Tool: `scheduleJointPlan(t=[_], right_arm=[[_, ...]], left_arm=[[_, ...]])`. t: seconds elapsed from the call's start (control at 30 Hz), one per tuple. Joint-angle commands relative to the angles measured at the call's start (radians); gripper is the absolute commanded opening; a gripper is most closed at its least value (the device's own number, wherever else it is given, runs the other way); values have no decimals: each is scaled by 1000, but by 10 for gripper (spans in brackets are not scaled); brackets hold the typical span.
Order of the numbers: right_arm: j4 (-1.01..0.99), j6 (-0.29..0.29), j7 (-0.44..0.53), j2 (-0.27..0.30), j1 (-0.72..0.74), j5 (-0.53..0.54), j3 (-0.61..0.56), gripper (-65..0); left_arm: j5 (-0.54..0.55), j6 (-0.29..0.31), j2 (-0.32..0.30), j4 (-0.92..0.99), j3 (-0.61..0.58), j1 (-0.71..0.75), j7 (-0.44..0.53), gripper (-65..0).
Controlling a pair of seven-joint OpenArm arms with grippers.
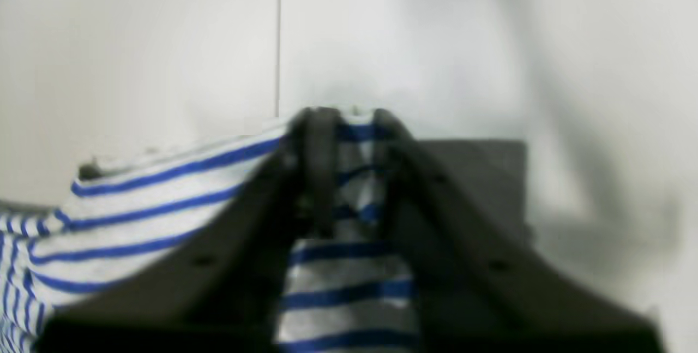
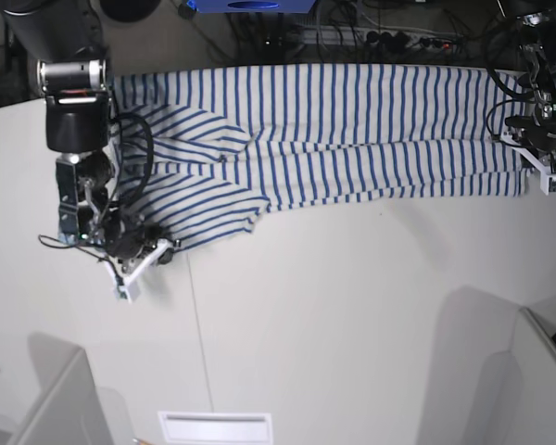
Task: Fold the T-shirt properly
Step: 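Open both grippers and release the folded hem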
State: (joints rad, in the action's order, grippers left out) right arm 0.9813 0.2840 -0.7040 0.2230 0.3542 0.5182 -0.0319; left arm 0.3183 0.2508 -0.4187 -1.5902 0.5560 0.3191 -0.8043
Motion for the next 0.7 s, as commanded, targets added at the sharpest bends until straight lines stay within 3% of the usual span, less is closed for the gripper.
scheduleJointPlan(t=[0.0, 0.2, 0.37, 0.67], right_arm=[[27, 2, -13, 5, 16, 3, 2, -627], [54, 2, -9, 3, 12, 7, 5, -650], [262, 2, -21, -20, -73, 7, 112, -650], [713, 2, -254, -72, -289, 9, 277, -650]], left_arm=[[-1, -6, -21, -16, 12, -4, 15, -650], [-1, -6, -21, -16, 12, -4, 15, -650], [-6, -6, -21, -16, 12, -4, 13, -650], [-3, -8, -21, -16, 12, -5, 13, -650]])
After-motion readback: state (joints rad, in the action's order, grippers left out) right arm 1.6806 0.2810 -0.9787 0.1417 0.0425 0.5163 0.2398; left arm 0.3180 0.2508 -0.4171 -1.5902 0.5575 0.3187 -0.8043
